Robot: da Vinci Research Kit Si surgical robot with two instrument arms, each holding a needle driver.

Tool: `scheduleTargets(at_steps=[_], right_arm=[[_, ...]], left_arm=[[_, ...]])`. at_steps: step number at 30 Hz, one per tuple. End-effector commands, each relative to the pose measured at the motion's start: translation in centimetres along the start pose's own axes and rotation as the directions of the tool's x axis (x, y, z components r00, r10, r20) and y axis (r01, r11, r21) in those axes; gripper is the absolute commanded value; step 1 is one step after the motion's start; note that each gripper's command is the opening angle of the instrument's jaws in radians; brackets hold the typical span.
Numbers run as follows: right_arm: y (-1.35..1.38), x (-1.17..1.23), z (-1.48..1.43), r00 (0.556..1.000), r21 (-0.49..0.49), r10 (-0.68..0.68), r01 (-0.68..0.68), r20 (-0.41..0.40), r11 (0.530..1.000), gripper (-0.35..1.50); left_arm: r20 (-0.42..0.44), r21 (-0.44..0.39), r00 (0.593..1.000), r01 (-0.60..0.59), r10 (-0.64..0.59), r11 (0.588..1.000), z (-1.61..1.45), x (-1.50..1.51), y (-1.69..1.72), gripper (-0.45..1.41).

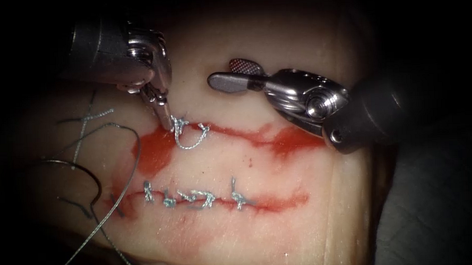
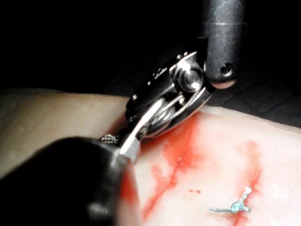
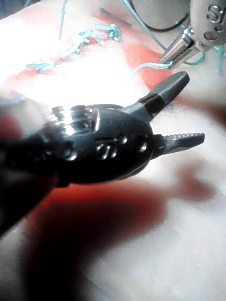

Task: Wound Closure

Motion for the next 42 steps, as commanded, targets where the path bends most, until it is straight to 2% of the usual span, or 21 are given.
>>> scheduleTargets(at_steps=[1,6,12,15,22,28,42], right_arm=[[0.01,0.01,0.05,1.0,-0.015,-0.005,0.005,-0.004,1.0,1.33],[0.01,0.02,0.01,1.0,-0.025,-0.005,0.005,-0.019,1.0,1.31],[0.06,0.09,0.09,0.999,-0.05,-0.017,0.015,-0.041,0.999,1.3],[0.08,0.14,0.17,0.998,-0.072,-0.031,0.027,-0.052,0.997,1.3],[0.07,0.21,0.36,0.997,-0.084,-0.046,0.041,-0.054,0.996,1.3],[0.07,0.17,0.5,0.998,-0.069,-0.034,0.031,-0.046,0.997,1.3],[0.08,0.17,0.63,0.999,-0.06,0.006,-0.009,-0.044,0.998,1.31]], left_arm=[[0.01,-0.023,1.0,0.005,-0.005,1.0,-0.01,-0.07,0.08,-0.45],[0.086,-0.115,0.996,-0.006,0.017,0.993,-0.18,-0.2,0.2,-0.45],[0.159,-0.173,0.986,-0.015,0.043,0.985,-0.31,-0.33,0.24,-0.45],[0.177,-0.173,0.984,-0.003,0.034,0.985,-0.35,-0.35,0.25,-0.45],[0.186,-0.21,0.981,-0.008,0.048,0.978,-0.36,-0.38,0.28,-0.45],[0.201,-0.228,0.978,-0.001,0.048,0.974,-0.36,-0.43,0.3,-0.45],[0.208,-0.247,0.977,-0.001,0.055,0.969,-0.34,-0.49,0.31,-0.45]])
